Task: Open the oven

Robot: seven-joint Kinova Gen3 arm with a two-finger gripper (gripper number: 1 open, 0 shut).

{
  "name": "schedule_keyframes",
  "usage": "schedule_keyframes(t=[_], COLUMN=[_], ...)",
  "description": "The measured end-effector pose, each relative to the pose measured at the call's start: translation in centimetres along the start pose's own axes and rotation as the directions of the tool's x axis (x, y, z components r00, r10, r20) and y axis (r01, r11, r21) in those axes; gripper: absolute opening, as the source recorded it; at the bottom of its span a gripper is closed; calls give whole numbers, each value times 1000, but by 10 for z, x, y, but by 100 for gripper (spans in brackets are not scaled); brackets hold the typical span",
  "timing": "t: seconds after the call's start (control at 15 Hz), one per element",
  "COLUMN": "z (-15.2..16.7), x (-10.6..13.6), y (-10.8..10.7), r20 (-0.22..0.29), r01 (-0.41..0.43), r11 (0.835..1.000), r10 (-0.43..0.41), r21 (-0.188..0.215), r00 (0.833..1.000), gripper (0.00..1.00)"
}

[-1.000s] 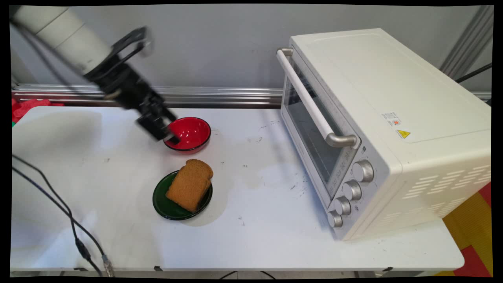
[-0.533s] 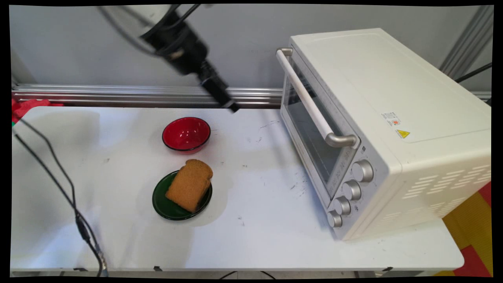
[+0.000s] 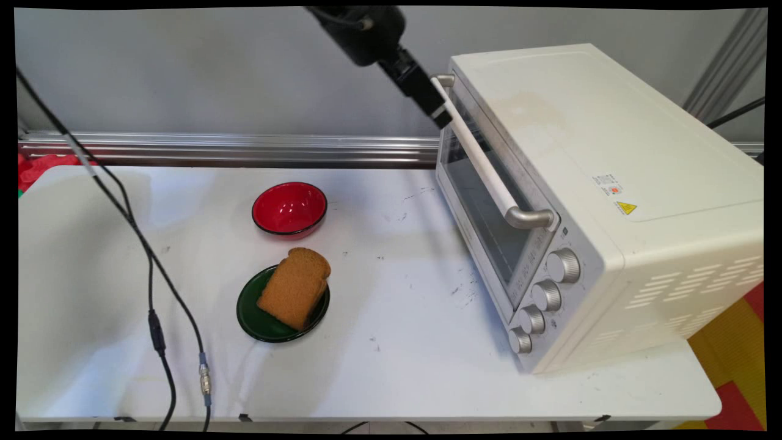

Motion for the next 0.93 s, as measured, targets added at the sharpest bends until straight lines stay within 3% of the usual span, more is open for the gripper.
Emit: schedule_keyframes(t=[0.33, 0.8, 0.87, 0.93], z=[11, 25, 27, 29], x=[23, 31, 32, 33], y=[-4, -12, -13, -15], r20=[-1, -3, -4, -7], r01=[-23, -103, -115, -127], r11=[1000, 994, 993, 992], r10=[23, 103, 115, 126], r21=[-3, -24, -27, -29], r00=[1000, 995, 993, 992], gripper=[100, 100, 0, 0])
